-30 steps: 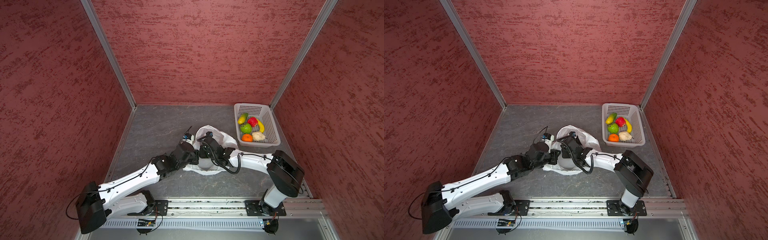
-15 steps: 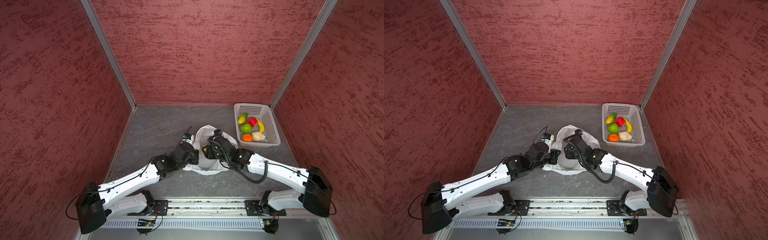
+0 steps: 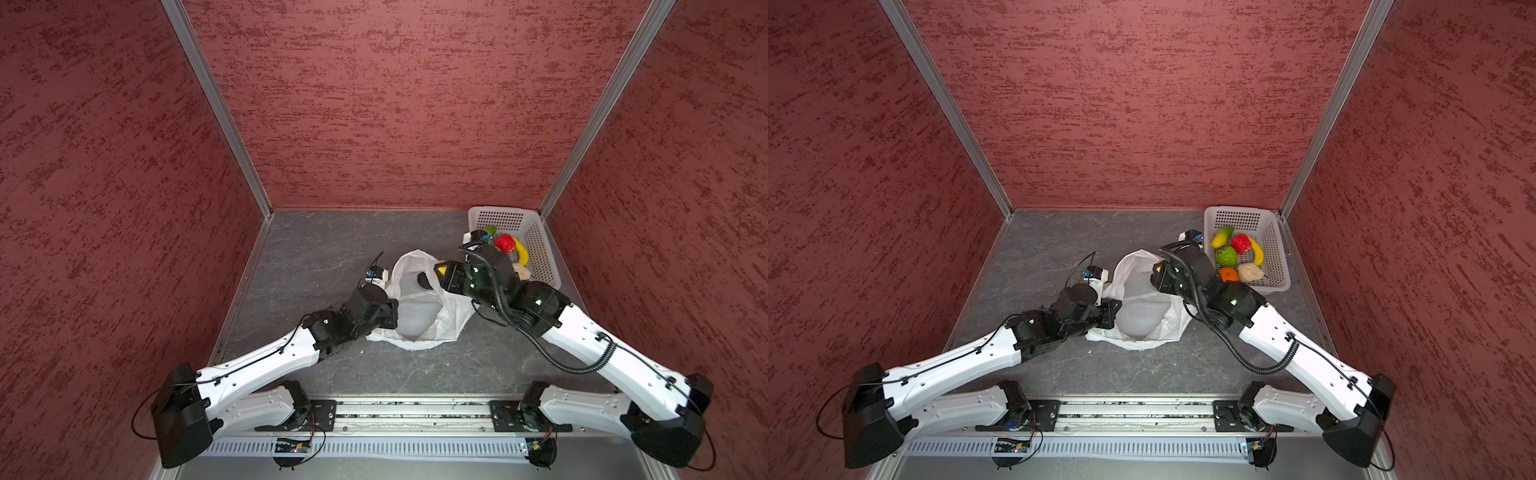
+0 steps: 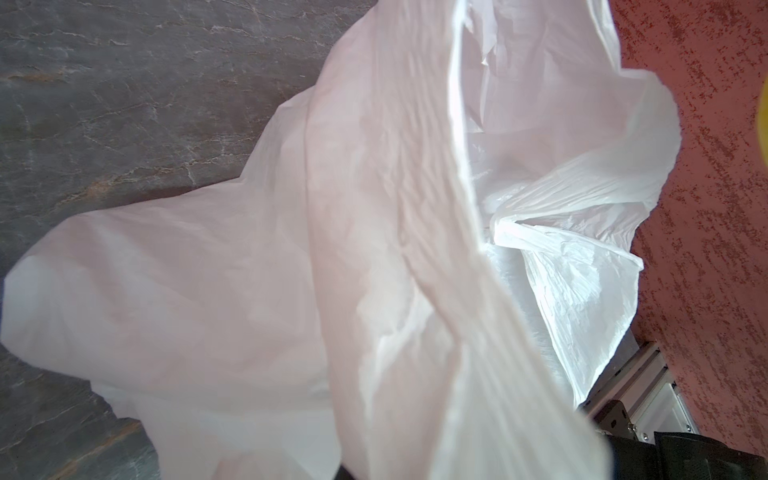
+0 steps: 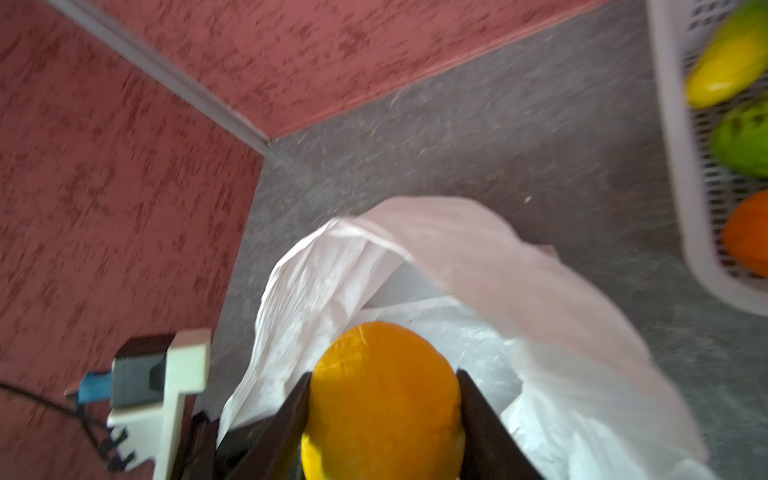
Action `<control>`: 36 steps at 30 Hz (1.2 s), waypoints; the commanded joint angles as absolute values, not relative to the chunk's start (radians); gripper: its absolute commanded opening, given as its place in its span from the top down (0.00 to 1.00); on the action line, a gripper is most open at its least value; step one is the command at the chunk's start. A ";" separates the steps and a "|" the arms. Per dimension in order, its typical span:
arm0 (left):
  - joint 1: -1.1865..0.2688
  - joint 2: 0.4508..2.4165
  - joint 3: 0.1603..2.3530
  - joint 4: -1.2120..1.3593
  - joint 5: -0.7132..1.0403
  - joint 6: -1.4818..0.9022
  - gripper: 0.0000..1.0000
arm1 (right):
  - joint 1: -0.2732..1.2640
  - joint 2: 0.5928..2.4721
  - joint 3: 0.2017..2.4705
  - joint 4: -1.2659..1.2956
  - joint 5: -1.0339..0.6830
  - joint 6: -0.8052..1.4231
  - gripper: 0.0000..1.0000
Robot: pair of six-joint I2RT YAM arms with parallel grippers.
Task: Untie the knot of the plastic bag and take out the fruit
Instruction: 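Lift the yellow fruit out of the bag toward the basket, then lower the yellow fruit into the white basket and open the right gripper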
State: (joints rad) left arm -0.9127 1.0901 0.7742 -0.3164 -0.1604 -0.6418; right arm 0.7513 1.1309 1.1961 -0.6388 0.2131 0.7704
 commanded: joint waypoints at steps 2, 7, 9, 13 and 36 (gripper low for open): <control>-0.908 1.089 0.776 -0.294 -0.156 -0.631 1.00 | 0.606 1.092 1.189 -0.689 0.221 0.710 0.60; -0.909 1.090 0.779 -0.298 -0.161 -0.632 1.00 | 0.416 1.078 1.178 -0.657 0.176 0.628 0.60; -0.910 1.093 0.781 -0.299 -0.160 -0.632 1.00 | 0.349 1.088 1.172 -0.627 0.158 0.600 0.61; -0.912 1.097 0.790 -0.311 -0.161 -0.631 1.00 | 0.258 1.118 1.156 -0.567 0.134 0.568 0.60; -0.917 1.091 0.792 -0.334 -0.183 -0.641 1.00 | -0.012 1.571 1.204 -0.282 0.064 0.439 0.60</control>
